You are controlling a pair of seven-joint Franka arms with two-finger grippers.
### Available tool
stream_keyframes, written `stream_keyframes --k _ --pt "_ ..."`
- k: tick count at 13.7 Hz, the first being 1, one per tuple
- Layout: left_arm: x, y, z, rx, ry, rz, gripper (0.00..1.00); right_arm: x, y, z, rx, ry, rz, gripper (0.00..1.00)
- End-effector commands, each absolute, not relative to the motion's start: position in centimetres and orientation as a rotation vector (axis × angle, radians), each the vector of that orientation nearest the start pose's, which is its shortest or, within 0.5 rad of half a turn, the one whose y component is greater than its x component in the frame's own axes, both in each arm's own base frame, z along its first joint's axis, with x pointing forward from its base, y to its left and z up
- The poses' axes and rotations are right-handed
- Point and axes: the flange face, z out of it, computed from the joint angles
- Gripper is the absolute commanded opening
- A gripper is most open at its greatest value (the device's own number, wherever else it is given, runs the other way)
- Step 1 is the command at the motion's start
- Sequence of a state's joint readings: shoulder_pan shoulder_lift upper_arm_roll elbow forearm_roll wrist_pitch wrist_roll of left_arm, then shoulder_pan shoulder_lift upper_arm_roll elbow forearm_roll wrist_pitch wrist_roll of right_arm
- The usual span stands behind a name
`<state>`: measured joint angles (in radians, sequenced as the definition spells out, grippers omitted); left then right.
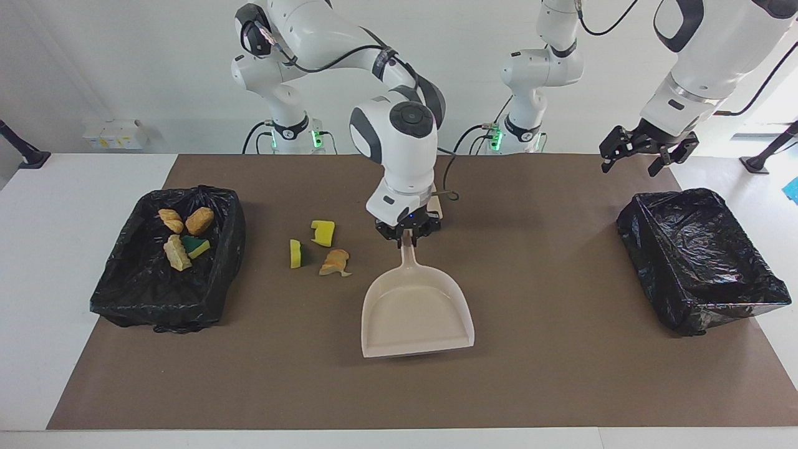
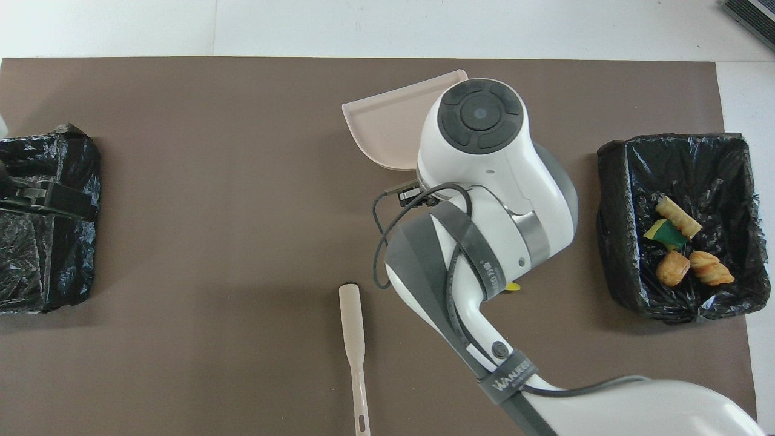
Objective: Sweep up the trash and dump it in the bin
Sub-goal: 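Lower the dustpan onto the table and open the right gripper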
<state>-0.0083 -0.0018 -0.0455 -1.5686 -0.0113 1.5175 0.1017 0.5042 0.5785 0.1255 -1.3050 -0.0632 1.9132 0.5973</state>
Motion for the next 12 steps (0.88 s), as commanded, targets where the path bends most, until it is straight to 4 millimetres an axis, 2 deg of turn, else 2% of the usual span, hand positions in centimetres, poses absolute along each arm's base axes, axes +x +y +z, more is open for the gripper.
stream_keyframes --k 1,3,5,6,9,10,11,12 --pt "54.2 -2.8 62.3 -3.123 0.252 0.053 1.00 59.8 43.1 39.2 -3.083 -0.001 -0.014 0.00" --pt "54.2 -2.9 62.3 -3.123 0.254 0.053 1.00 59.6 43.2 38.6 -3.090 0.002 0.008 0.00" --pt "54.2 -2.8 62.3 -3.123 0.252 0.053 1.00 58.5 45.1 35.9 -3.105 0.013 0.043 0.00" --pt "54.2 -2.8 62.3 -3.123 0.252 0.053 1.00 58.6 45.2 35.4 -3.103 0.024 0.042 0.00" --pt "54.2 -2.9 62.3 -3.123 0.254 0.053 1.00 58.8 44.9 35.3 -3.103 0.032 0.049 0.00" --pt "54.2 -2.8 62.3 -3.125 0.252 0.053 1.00 58.8 44.8 35.2 -3.106 0.035 0.056 0.03" --pt "54.2 -2.8 62.3 -3.123 0.252 0.053 1.00 58.8 44.7 35.2 -3.115 0.032 0.064 0.32" --pt "54.2 -2.8 62.3 -3.123 0.252 0.053 1.00 58.7 44.6 35.6 -3.121 0.020 0.065 0.70"
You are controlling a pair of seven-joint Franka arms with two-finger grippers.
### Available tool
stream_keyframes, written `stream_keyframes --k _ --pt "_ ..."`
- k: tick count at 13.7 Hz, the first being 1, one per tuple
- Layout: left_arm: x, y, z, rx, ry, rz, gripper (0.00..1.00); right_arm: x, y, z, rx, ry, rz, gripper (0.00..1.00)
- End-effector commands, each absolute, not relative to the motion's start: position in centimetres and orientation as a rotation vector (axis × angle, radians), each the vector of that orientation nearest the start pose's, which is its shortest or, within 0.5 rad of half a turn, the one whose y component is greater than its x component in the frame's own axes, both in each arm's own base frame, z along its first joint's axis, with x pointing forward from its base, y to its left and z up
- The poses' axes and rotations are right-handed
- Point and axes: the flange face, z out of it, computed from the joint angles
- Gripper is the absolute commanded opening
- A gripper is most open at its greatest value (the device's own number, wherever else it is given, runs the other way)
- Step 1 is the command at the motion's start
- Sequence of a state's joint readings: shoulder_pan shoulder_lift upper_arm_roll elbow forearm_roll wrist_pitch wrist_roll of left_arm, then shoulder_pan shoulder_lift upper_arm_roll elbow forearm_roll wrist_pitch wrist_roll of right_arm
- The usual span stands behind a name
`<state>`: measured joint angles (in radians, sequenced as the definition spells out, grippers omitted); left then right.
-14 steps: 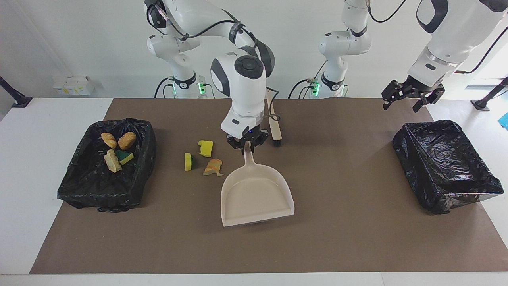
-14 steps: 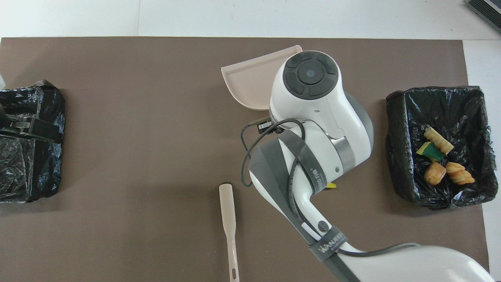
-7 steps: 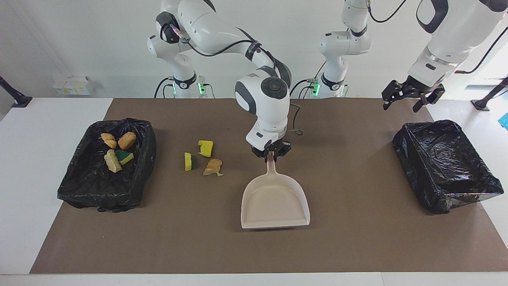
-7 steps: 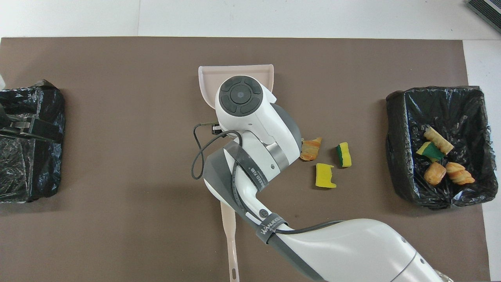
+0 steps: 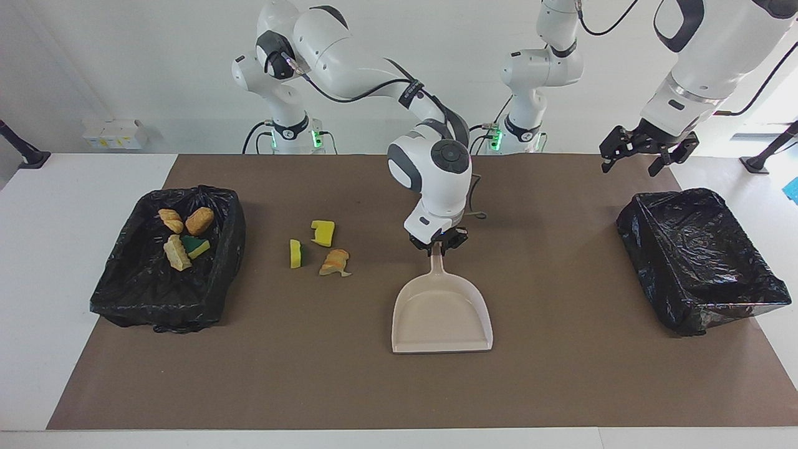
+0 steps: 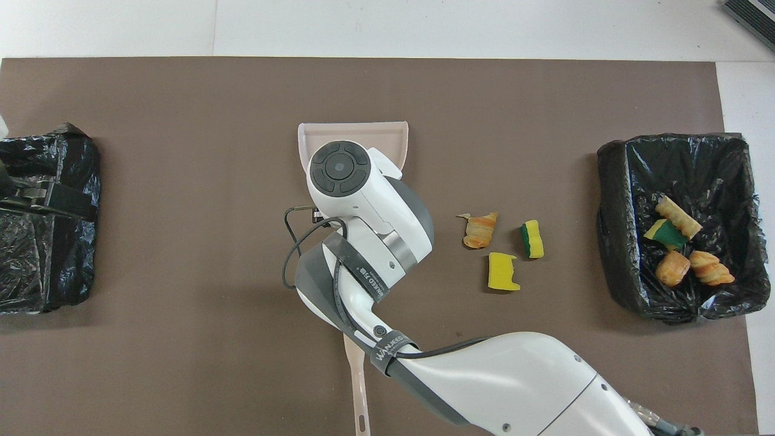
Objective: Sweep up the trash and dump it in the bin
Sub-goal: 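Lower the dustpan onto the table and open the right gripper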
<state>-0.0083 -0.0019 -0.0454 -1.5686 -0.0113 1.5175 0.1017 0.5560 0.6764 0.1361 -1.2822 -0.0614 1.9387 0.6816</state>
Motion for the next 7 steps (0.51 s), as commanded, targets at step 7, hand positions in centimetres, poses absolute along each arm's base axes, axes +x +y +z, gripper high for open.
stream_keyframes --k 7 --pt "54.2 -2.8 62.3 -3.123 0.252 0.053 1.00 54.0 42.0 46.9 -3.070 0.023 0.156 1.00"
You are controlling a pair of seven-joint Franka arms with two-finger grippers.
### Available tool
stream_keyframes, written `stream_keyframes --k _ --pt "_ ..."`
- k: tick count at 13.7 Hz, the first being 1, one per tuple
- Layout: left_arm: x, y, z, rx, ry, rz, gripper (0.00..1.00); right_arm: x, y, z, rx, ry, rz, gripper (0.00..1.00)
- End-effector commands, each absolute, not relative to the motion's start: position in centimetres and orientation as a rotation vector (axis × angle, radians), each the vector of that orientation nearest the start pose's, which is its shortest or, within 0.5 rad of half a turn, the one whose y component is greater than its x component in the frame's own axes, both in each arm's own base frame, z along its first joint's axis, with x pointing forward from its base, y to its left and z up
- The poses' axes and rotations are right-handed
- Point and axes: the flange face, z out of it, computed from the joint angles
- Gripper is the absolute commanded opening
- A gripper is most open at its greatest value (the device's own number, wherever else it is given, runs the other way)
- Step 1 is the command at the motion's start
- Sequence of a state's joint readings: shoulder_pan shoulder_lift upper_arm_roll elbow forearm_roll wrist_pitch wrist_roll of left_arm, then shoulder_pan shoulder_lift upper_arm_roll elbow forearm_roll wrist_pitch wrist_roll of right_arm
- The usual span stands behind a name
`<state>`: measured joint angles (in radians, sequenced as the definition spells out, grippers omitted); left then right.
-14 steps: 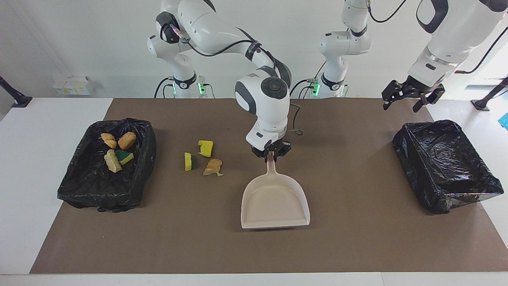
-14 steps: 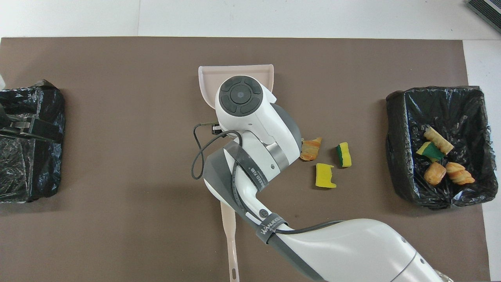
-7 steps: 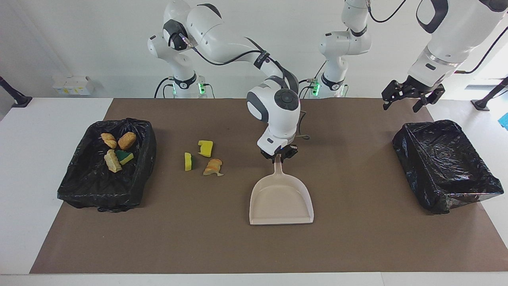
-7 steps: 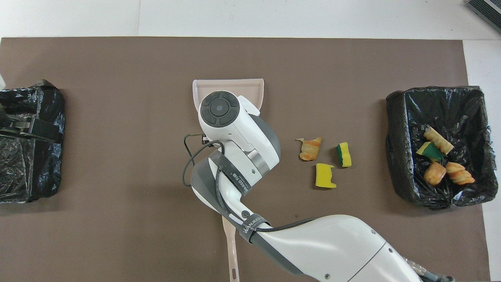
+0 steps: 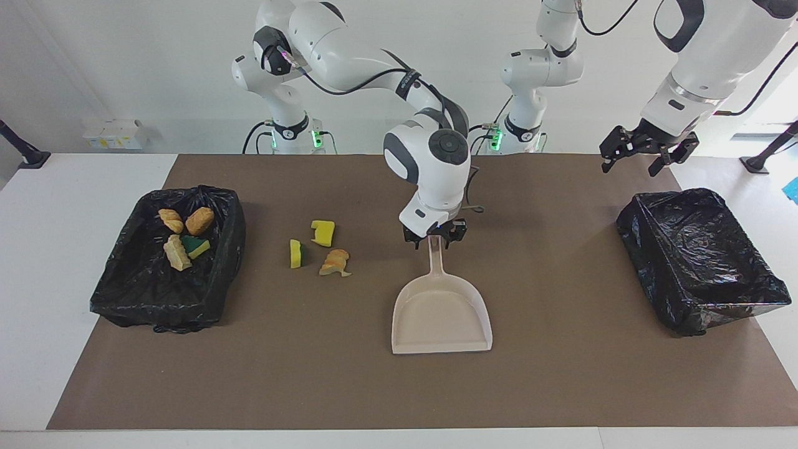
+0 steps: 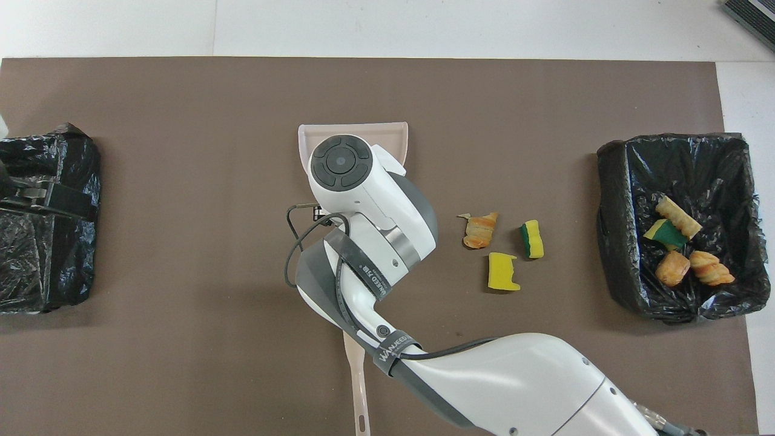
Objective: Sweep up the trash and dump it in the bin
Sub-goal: 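Lower the dustpan onto the table and open the right gripper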
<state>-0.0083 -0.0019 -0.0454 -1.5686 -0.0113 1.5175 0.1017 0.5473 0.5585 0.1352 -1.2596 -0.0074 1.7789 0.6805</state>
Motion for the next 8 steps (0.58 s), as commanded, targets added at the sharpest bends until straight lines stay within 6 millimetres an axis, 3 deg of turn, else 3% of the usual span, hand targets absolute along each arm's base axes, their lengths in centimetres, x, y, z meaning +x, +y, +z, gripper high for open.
stream_keyframes --k 1,3,4,8 --pt "54.2 -2.8 62.3 -3.123 0.252 0.053 1.00 52.1 41.6 47.8 -3.082 0.009 0.173 1.00" --pt "54.2 -2.8 62.3 -3.123 0.252 0.053 1.00 48.2 41.2 48.1 -3.112 -0.017 0.213 1.00" --pt "54.2 -2.8 62.3 -3.123 0.252 0.053 1.00 45.5 42.0 47.5 -3.103 -0.048 0.259 1.00" --pt "54.2 -2.8 62.3 -3.125 0.252 0.053 1.00 37.0 40.6 43.3 -3.079 -0.082 0.316 1.00"
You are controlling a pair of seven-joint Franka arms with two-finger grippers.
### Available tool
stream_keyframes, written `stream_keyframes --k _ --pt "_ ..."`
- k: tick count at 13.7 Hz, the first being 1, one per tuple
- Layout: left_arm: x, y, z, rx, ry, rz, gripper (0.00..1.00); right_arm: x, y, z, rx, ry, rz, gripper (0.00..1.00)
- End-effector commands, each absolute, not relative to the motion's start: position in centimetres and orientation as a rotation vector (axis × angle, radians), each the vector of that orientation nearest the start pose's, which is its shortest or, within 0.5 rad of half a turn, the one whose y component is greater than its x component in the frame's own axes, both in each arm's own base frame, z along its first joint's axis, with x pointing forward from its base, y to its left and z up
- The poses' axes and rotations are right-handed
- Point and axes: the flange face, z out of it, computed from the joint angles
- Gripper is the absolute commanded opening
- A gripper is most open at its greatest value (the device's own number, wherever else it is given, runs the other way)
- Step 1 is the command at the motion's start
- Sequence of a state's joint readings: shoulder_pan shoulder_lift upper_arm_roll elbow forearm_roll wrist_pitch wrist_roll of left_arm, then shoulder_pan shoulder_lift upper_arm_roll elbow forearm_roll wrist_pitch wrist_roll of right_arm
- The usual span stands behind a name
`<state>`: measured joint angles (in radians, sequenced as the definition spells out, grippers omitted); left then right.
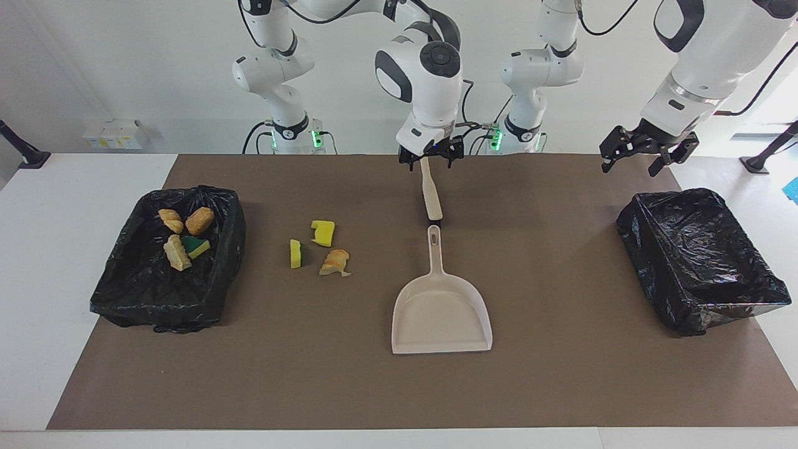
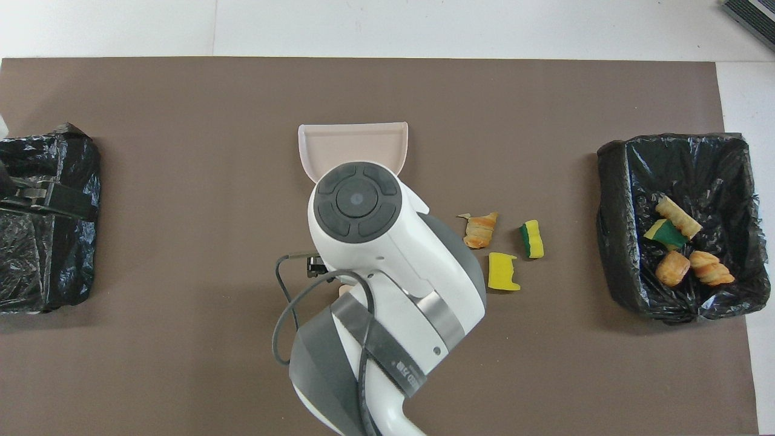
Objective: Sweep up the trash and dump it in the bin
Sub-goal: 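Lower the dustpan onto the table and open the right gripper, then move the right gripper to the brush handle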
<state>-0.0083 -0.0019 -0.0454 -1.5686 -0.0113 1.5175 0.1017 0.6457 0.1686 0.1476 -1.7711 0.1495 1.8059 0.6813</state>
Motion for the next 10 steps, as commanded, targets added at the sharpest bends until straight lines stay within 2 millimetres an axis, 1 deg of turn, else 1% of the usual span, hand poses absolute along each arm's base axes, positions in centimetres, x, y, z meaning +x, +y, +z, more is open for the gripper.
stream_keyframes --k 1,2,3,4,5,6,7,8,10 --pt "54.2 -2.8 62.3 -3.123 0.252 0.053 1.00 35.2 40.7 41.6 -3.078 -0.099 0.337 1.00" --pt "54.2 -2.8 62.3 -3.123 0.252 0.053 1.00 34.3 40.3 40.3 -3.076 -0.108 0.352 1.00" --pt "53.8 -2.9 62.5 -3.122 0.254 0.065 1.00 33.9 40.2 39.2 -3.080 -0.102 0.353 1.00" --pt "53.3 -3.3 63.1 -3.120 0.268 0.063 1.00 33.1 40.7 38.0 -3.079 -0.117 0.343 1.00" --pt "53.3 -3.5 63.1 -3.120 0.273 0.056 1.00 32.2 41.2 36.8 -3.076 -0.131 0.328 1.00" --pt "53.1 -3.7 63.2 -3.119 0.280 0.063 1.00 31.9 40.9 35.9 -3.070 -0.123 0.324 1.00" --pt "53.0 -3.8 63.3 -3.119 0.278 0.060 1.00 31.6 40.8 35.4 -3.064 -0.116 0.332 1.00" --pt "52.8 -4.1 63.2 -3.117 0.294 0.068 1.00 30.9 41.3 35.2 -3.057 -0.125 0.334 1.00" --pt "53.3 -4.4 63.1 -3.117 0.309 0.029 1.00 30.2 41.8 34.9 -3.044 -0.127 0.326 1.00"
